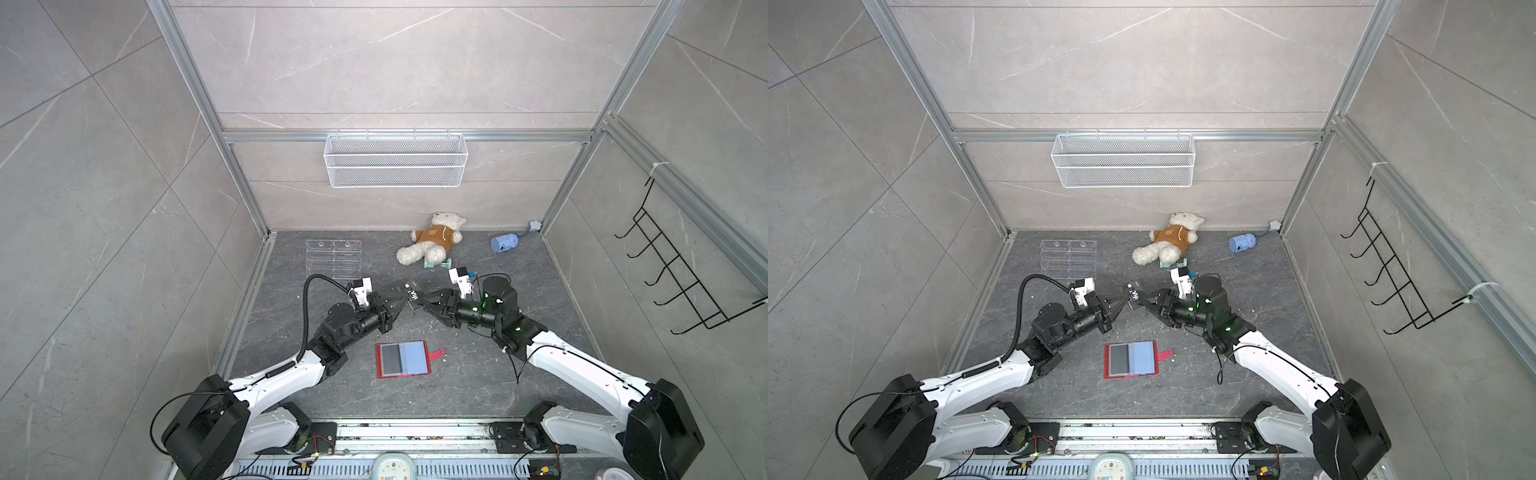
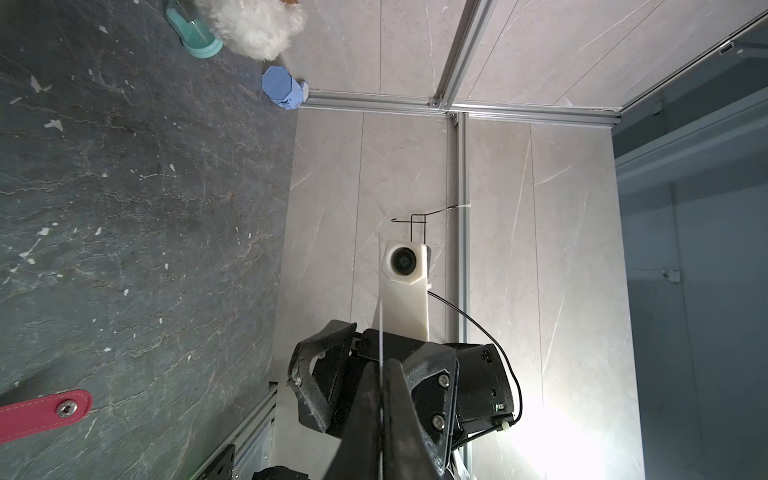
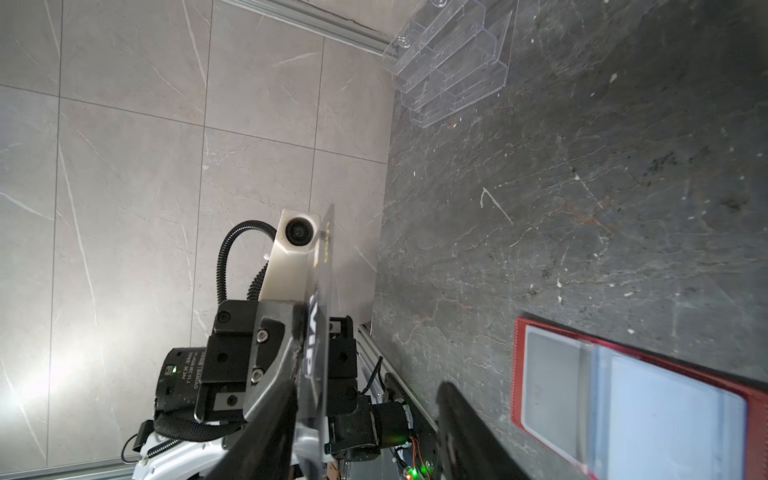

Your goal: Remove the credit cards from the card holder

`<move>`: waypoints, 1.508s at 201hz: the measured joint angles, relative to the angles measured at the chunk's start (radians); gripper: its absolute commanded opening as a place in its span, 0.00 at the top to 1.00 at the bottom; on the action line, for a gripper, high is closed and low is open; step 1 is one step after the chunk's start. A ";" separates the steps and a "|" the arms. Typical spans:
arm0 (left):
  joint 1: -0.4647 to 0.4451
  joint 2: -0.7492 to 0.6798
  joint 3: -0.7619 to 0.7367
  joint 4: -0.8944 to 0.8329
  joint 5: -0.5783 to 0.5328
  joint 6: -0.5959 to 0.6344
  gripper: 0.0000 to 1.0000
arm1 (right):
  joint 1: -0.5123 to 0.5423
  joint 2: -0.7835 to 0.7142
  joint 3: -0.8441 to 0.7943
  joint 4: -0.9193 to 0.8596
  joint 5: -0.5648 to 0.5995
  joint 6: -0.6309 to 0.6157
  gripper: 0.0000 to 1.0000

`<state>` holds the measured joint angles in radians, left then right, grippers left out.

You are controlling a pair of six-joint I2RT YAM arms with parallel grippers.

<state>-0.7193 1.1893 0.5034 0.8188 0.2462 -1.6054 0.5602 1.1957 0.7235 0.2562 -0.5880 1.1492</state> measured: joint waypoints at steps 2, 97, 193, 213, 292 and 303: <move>0.000 0.001 0.000 0.002 0.000 0.000 1.00 | 0.000 0.001 0.000 0.002 -0.001 -0.001 0.49; 0.000 0.041 0.000 0.047 0.019 -0.011 1.00 | 0.000 0.014 -0.008 0.087 -0.025 0.042 0.86; -0.001 0.075 -0.006 0.059 0.026 -0.008 0.37 | -0.015 -0.032 -0.011 -0.010 -0.030 0.003 1.00; 0.006 0.049 -0.006 -0.006 0.027 0.031 0.28 | -0.018 -0.054 -0.009 -0.094 -0.029 -0.054 1.00; 0.096 -0.147 0.196 -0.631 0.013 0.398 0.11 | -0.018 -0.132 0.090 -0.478 0.012 -0.403 1.00; 0.128 -0.155 0.229 -0.710 0.015 0.450 0.11 | -0.018 -0.137 0.100 -0.517 0.018 -0.452 1.00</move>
<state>-0.5915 1.0344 0.7319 0.1085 0.2611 -1.1557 0.5426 1.0588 0.8234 -0.2607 -0.5697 0.6968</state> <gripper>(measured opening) 0.886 0.046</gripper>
